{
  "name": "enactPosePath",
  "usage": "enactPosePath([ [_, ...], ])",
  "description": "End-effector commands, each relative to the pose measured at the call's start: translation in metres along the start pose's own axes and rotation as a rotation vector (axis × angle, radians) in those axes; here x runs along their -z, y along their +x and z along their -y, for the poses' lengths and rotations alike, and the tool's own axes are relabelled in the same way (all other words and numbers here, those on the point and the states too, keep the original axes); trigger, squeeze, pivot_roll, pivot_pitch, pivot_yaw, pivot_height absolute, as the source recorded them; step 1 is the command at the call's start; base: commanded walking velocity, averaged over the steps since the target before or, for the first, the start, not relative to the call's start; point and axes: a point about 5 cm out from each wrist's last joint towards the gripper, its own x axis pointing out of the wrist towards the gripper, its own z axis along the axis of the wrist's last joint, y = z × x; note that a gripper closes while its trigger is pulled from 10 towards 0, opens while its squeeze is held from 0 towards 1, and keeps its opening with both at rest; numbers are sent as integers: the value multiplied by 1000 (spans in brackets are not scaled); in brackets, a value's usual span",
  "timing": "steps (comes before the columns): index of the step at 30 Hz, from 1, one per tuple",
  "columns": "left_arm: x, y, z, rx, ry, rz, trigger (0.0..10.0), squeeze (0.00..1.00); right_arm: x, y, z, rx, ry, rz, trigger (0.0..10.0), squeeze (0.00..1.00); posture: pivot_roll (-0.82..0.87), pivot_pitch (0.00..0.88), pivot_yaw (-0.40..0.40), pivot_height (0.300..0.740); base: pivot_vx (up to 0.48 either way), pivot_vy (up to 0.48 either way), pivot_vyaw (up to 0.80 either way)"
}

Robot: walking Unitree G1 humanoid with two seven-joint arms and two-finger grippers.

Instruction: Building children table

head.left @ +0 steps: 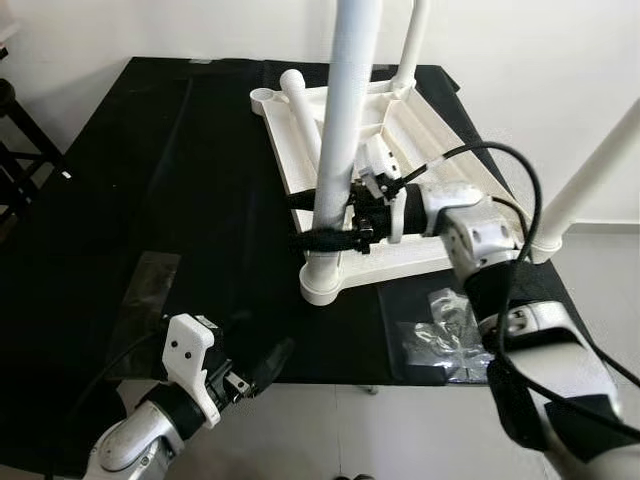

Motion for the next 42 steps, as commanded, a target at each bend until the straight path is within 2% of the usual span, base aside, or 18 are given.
enactPosePath([
  [1, 1, -1, 3, 11, -14, -10, 10000, 0, -2, 1, -2, -76, -22, -16, 0, 0, -96, 176, -64, 740, 0, 0, 0],
  [11, 2, 1, 2, 11, -14, -10, 10000, 0, 4, -15, -2, -25, -42, -39, 0, 0, -114, 167, -69, 740, 0, 0, 0],
  [12, 1, 1, 1, 8, -14, -7, 10000, 0, 13, -19, -6, 63, -42, -55, 0, 0, -127, 167, -72, 740, 0, 0, 0],
  [14, 1, 1, -1, 4, -13, -3, 10000, 0, 45, -10, -21, 382, 92, -38, 0, 0, -147, 165, -86, 740, 0, 0, 0],
  [17, 1, 1, -2, 2, -12, -2, 10000, 0, 55, -6, -27, 504, 154, -30, 0, 0, -155, 160, -89, 740, 0, 0, 0],
  [19, 1, 3, -6, 4, -10, 0, 10000, 0, 101, 14, -68, 887, 303, -158, 0, 0, -183, 156, -62, 740, 0, 0, 0],
  [22, 2, 6, -8, 7, -6, 0, 10000, 0, 106, 23, -81, 986, 318, -197, 0, 0, -176, 126, -79, 740, 0, 0, 0],
  [27, 3, 8, -11, -1, -3, 5, 10000, 0, 98, 40, -78, 923, 322, -168, 0, 0, -172, 119, -82, 740, 0, 0, 0],
  [28, 3, 9, -12, -17, 4, 10, 10000, 0, 97, 43, -77, 920, 325, -169, 3059, 0, -164, 114, -86, 740, 0, 0, 0],
  [30, 3, 9, -12, -17, 4, 10, 10000, 0, 97, 43, -77, 920, 325, -169, 3059, 0, -164, 114, -86, 740, 0, 0, 0],
  [31, 3, 8, -13, -37, 8, 14, 10000, 0, 97, 44, -77, 929, 330, -179, 10000, 0, -158, 110, -90, 740, 0, 0, 0],
  [32, 3, 8, -13, -37, 8, 14, 10000, 0, 97, 44, -77, 929, 330, -179, 10000, 0, -158, 110, -90, 740, 0, 0, 0],
  [33, 4, 7, -15, -52, 8, 19, 10000, 0, 87, 41, -74, 945, 391, -116, 10000, 1000, -165, 106, -90, 740, 0, 0, 0],
  [35, 4, 7, -15, -52, 8, 19, 10000, 0, 87, 41, -74, 945, 391, -116, 10000, 1000, -165, 106, -90, 740, 0, 0, 0],
  [38, 4, 9, -14, -40, 6, 20, 10000, 0, 70, 44, -66, 882, 462, 21, 10000, 1000, -166, 105, -92, 740, 0, 0, 0],
  [40, 3, 10, -13, -29, 5, 20, 10000, 0, 51, 48, -63, 702, 422, 119, 10000, 1000, -165, 108, -95, 740, 0, 0, 0],
  [41, 3, 10, -13, -29, 5, 20, 10000, 0, 51, 48, -63, 702, 422, 119, 10000, 1000, -165, 108, -95, 740, 0, 0, 0],
  [42, 3, 10, -13, -27, 4, 20, 10000, 0, 46, 46, -61, 590, 360, 113, 10000, 1000, -162, 112, -98, 740, 0, 0, 0],
])
